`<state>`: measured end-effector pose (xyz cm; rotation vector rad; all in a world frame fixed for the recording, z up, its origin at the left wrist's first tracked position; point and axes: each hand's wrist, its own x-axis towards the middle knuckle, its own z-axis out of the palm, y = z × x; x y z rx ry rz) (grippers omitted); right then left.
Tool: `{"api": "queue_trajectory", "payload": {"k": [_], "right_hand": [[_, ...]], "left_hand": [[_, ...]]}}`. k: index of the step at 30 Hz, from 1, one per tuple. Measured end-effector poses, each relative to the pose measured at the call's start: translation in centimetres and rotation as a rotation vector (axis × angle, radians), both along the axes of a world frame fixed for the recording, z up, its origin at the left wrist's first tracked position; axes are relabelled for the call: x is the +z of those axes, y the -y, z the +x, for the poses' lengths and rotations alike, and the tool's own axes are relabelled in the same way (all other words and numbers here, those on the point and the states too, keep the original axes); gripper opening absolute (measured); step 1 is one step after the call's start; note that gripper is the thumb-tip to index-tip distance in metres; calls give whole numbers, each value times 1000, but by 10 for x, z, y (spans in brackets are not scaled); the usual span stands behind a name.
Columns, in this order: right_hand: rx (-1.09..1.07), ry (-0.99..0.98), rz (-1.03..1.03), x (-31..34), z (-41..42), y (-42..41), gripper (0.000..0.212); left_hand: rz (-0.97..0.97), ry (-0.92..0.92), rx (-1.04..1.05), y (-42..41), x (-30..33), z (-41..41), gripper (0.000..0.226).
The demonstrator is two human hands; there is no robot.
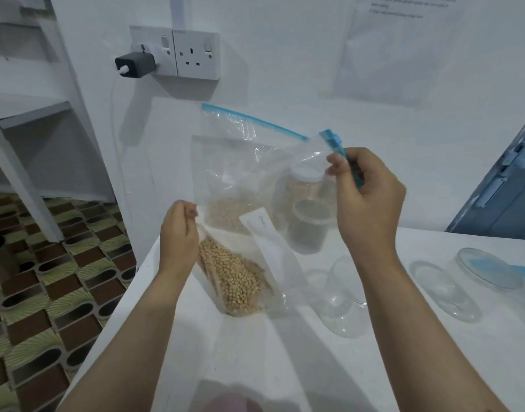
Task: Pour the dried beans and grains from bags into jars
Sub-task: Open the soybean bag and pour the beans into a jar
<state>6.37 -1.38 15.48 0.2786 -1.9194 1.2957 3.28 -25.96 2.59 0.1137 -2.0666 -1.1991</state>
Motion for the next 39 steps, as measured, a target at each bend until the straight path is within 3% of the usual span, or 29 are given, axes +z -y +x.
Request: {"api": "queue_trajectory", "payload": {"k": [9, 12, 21, 27, 30, 39], "right_hand": [[-29, 59, -165, -14, 8, -21, 17], [-14, 63, -167, -19, 7, -20, 18], [46, 23, -95, -19, 6, -10, 17], [39, 22, -90, -18, 9, -8, 16], [32, 17, -79, -17, 11, -6, 16], [-15, 11, -74, -17, 19, -12, 15]], "left_hand": [[-59, -200, -19, 5, 55, -18, 15], [-99, -127, 15, 8, 40, -16, 15], [77, 163, -84, 9, 24, -4, 25], [446, 310, -76, 17, 21, -8, 31], [559, 220, -102, 18, 19, -9, 9], [786, -44, -1, 25, 28, -8, 19]]}}
